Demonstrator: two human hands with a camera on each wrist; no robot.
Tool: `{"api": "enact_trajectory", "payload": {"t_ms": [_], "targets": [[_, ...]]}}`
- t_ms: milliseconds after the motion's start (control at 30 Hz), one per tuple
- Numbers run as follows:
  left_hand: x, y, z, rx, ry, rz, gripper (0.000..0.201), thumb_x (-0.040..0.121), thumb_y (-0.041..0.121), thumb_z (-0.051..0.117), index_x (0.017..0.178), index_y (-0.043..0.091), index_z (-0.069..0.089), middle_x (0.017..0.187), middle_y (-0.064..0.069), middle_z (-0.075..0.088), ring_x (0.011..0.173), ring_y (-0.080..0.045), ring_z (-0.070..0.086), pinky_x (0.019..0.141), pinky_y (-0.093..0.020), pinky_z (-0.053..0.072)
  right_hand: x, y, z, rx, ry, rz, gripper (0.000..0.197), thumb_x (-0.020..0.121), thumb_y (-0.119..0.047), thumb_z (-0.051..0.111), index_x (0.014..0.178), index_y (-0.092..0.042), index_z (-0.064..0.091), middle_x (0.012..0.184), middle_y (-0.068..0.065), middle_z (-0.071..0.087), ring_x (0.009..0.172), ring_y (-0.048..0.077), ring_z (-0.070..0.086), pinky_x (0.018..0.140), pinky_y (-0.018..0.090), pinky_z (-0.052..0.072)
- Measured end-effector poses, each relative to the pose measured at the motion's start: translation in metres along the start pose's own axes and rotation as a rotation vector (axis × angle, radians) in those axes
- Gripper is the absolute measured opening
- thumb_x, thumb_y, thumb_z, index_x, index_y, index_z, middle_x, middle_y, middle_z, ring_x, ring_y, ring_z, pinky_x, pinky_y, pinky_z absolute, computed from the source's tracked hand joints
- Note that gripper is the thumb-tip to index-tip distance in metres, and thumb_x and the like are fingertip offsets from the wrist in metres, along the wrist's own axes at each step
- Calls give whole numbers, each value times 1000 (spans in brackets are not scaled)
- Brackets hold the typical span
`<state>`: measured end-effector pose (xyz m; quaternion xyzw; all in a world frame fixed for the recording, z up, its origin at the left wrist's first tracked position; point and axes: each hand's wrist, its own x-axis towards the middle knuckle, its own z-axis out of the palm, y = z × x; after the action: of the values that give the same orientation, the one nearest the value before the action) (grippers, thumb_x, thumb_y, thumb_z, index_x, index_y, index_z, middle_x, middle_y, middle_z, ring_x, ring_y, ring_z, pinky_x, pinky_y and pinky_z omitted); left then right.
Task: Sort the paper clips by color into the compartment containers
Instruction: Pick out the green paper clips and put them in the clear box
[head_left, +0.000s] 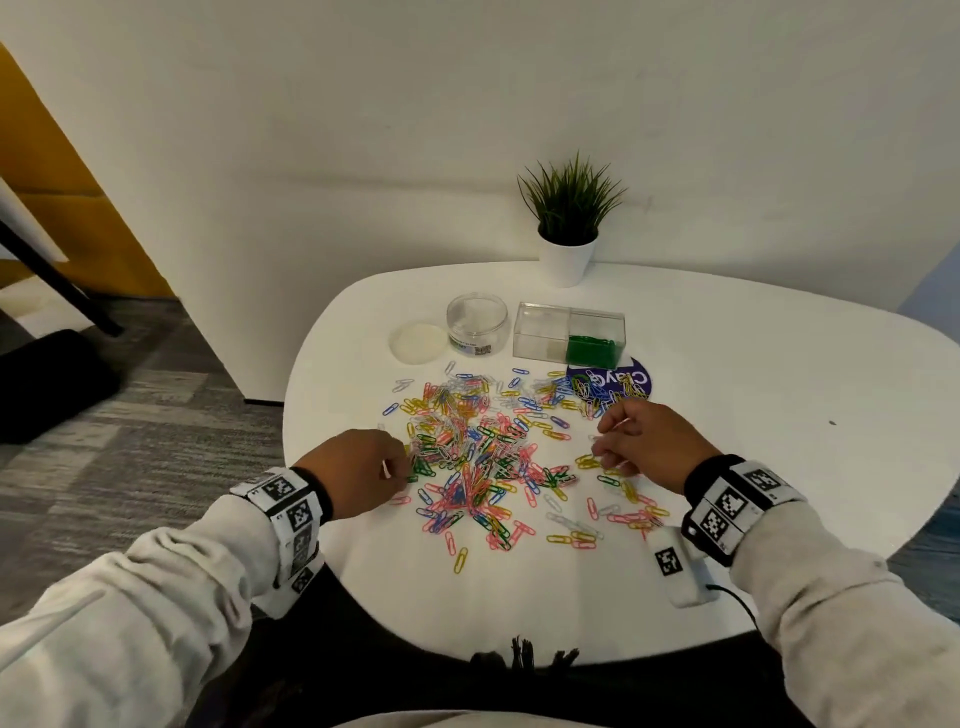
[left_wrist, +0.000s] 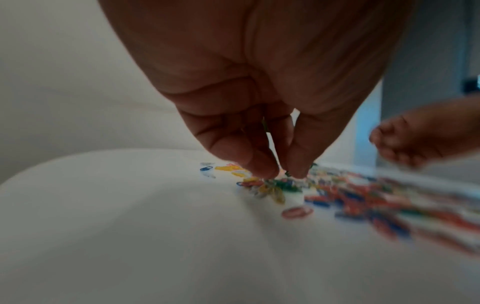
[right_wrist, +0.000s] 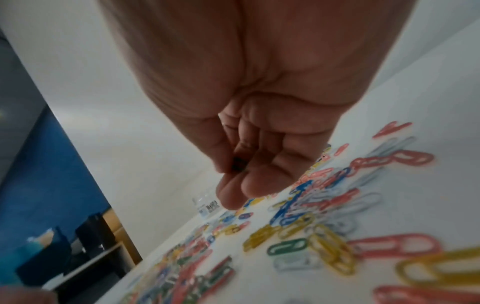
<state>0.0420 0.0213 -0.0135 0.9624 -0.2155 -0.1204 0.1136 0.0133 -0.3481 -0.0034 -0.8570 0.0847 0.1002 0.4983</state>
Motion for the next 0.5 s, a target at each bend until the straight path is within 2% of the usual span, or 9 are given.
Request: {"api": "enact_trajectory", "payload": {"t_ms": [33, 100, 167, 233, 300, 367, 500], "targets": [[0, 0, -3, -73, 24, -33, 14, 84, 27, 70, 73, 31, 62, 78, 17, 60, 71, 3, 53, 65, -12, 37, 2, 3, 0, -65, -9, 7, 7, 94, -5, 55, 95, -10, 61, 84, 8, 73, 69, 18, 66, 60, 27, 50], [0, -1, -9, -284, 55, -122, 17, 78, 20, 77, 69, 26, 64, 71, 7, 67, 64, 0, 59, 63, -18, 45, 6, 12, 2, -371, -27, -23, 13, 98, -14, 50, 92, -14, 61, 90, 0, 68, 77, 15, 62, 63, 24, 44], [-2, 1, -15, -524, 30, -188, 12, 77, 12, 78, 79, 16, 67, 72, 0, 72, 62, -8, 64, 59, -26, 53, 6, 17, 6, -632, -45, -49, 15, 99, -25, 49, 89, -19, 59, 93, -4, 64, 86, 16, 58, 68, 26, 41], [-4, 1, -19, -695, -52, -199, 22, 82, 3, 71, 98, 18, 68, 78, -4, 74, 69, -14, 68, 60, -28, 55, 4, 22, 10, -767, -62, -70, 14, 97, -28, 47, 86, -25, 56, 91, -6, 61, 86, 15, 57, 71, 26, 40], [-4, -2, -18, -754, -130, -192, 33, 85, -4, 63, 107, 19, 70, 81, -3, 73, 73, -14, 69, 62, -25, 54, 2, 25, 12, -837, -62, -108, 13, 97, -29, 48, 86, -30, 55, 91, -8, 60, 85, 14, 56, 73, 24, 41], [-4, -4, -14, -788, -159, -212, 26, 87, -6, 62, 103, 13, 72, 79, -2, 70, 73, -14, 70, 63, -25, 55, 2, 28, 12, -852, -32, -133, 11, 96, -30, 51, 87, -30, 58, 92, -8, 61, 85, 13, 56, 74, 25, 44], [-3, -2, -7, -1008, -192, -319, 11, 90, -5, 64, 101, -1, 64, 86, -15, 72, 81, -23, 74, 63, -26, 59, 3, 29, 12, -857, -2, -92, 6, 88, -34, 62, 87, -28, 63, 91, -9, 63, 83, 11, 58, 76, 27, 51]]}}
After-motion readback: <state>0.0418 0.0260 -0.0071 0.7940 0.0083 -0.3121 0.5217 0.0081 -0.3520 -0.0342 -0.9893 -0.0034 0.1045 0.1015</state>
